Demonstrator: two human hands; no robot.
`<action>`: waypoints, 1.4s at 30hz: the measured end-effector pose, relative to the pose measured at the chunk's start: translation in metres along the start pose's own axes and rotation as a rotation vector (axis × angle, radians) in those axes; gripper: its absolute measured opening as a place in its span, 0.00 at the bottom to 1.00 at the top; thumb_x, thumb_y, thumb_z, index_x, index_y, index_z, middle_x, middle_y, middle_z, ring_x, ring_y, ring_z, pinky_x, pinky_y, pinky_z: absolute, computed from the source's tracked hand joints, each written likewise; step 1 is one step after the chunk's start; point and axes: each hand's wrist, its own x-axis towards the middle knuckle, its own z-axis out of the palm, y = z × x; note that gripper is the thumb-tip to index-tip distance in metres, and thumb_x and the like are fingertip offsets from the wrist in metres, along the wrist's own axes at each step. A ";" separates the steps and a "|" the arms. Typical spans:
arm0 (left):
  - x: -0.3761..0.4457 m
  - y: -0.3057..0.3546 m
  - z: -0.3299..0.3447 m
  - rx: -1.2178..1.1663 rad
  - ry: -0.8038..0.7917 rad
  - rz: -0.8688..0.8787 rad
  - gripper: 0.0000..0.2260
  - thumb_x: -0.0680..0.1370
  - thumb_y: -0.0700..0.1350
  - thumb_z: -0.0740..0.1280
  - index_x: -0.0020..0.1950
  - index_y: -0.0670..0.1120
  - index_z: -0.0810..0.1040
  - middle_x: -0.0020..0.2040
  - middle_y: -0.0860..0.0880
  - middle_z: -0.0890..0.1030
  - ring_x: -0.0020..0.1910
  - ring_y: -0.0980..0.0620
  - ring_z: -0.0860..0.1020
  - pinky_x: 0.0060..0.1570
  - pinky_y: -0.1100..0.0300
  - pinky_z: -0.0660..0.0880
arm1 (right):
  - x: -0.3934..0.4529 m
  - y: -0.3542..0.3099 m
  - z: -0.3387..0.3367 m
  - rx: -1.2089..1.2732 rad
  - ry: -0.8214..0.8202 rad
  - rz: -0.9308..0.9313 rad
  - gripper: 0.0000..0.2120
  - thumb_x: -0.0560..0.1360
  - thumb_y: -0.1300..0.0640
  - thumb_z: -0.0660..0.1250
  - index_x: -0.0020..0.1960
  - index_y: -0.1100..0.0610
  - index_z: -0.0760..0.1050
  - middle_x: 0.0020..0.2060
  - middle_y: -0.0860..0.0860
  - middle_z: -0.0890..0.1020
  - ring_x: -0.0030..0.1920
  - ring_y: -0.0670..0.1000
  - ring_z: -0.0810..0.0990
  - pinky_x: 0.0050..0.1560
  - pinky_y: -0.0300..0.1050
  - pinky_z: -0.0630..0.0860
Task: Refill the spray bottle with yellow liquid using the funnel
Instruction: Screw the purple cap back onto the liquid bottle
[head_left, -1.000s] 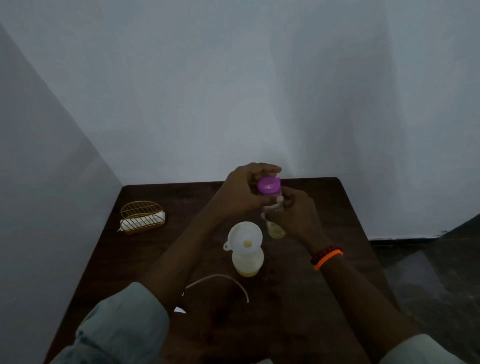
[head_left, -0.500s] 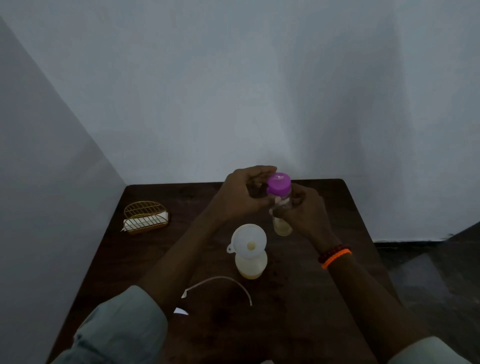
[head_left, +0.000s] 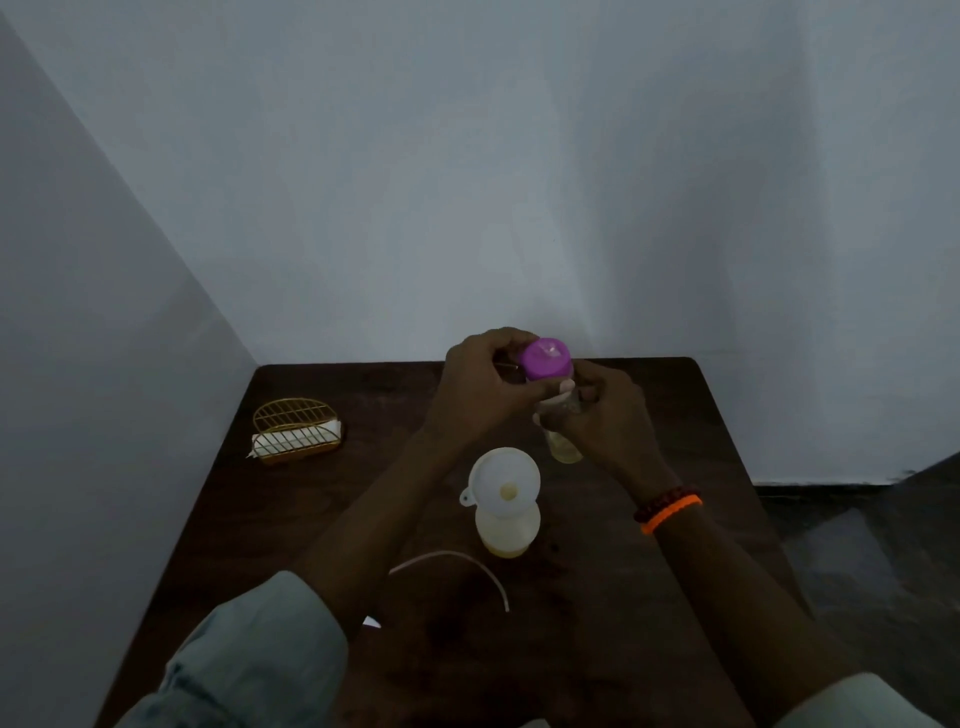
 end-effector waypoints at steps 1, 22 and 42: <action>0.002 0.000 -0.003 -0.008 -0.014 -0.002 0.25 0.65 0.54 0.81 0.58 0.46 0.82 0.51 0.51 0.85 0.51 0.56 0.82 0.53 0.57 0.81 | 0.002 -0.002 0.000 -0.001 -0.010 -0.018 0.25 0.59 0.41 0.75 0.55 0.46 0.81 0.47 0.44 0.86 0.49 0.44 0.84 0.54 0.56 0.82; 0.059 -0.058 -0.144 0.223 0.094 -0.086 0.23 0.66 0.53 0.81 0.56 0.45 0.84 0.48 0.52 0.85 0.45 0.60 0.82 0.45 0.67 0.80 | 0.141 -0.077 0.100 -0.026 -0.369 -0.249 0.26 0.63 0.50 0.83 0.58 0.53 0.82 0.51 0.48 0.86 0.51 0.46 0.84 0.54 0.47 0.82; 0.098 -0.223 -0.132 0.404 0.116 -0.239 0.26 0.66 0.53 0.80 0.56 0.40 0.81 0.52 0.43 0.84 0.51 0.46 0.81 0.51 0.49 0.80 | 0.236 0.006 0.258 -0.186 -0.400 -0.101 0.25 0.66 0.48 0.79 0.55 0.62 0.78 0.46 0.53 0.78 0.48 0.55 0.77 0.38 0.36 0.65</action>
